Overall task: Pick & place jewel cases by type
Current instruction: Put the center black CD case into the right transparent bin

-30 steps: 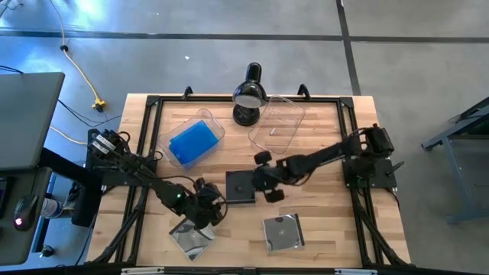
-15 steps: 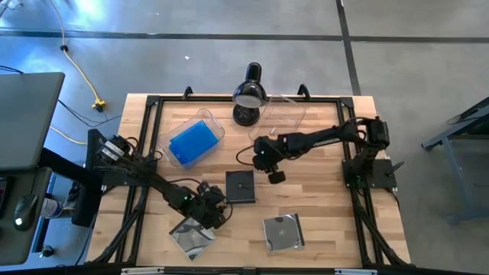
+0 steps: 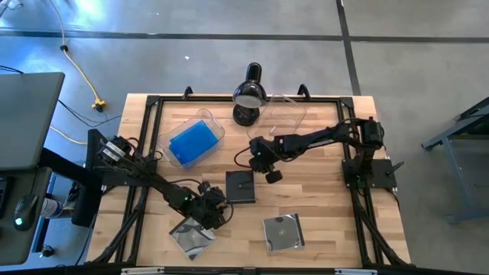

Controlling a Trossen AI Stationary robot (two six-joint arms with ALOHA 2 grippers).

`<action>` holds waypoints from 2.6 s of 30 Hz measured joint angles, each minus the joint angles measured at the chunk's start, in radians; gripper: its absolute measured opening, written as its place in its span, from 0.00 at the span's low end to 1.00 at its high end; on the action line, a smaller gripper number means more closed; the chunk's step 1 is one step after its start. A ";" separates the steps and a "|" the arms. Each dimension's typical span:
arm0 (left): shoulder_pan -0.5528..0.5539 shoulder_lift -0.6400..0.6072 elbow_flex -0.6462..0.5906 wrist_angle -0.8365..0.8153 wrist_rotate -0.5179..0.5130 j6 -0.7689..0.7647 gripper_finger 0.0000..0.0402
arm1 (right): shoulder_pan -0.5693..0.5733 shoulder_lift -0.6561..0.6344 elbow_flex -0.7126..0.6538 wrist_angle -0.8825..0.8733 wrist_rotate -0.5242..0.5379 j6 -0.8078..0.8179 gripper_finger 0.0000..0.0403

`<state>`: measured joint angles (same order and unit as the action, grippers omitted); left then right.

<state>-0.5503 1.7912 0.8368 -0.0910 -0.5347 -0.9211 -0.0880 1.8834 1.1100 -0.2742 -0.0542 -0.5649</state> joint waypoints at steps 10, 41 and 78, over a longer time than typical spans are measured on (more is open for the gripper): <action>0.000 0.001 -0.002 0.008 -0.005 0.000 0.43 | 0.106 0.004 0.092 -0.215 0.155 -0.035 0.31; 0.002 0.003 -0.003 0.039 -0.002 0.096 0.43 | 0.138 0.106 0.143 -0.161 0.226 -0.138 0.31; 0.000 0.000 -0.002 0.041 0.062 0.299 0.43 | 0.251 0.102 0.176 -0.267 0.053 0.257 0.31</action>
<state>-0.5507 1.7914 0.8349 -0.0496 -0.4722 -0.6220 0.1632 1.9854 1.2859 -0.5412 -0.0015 -0.3079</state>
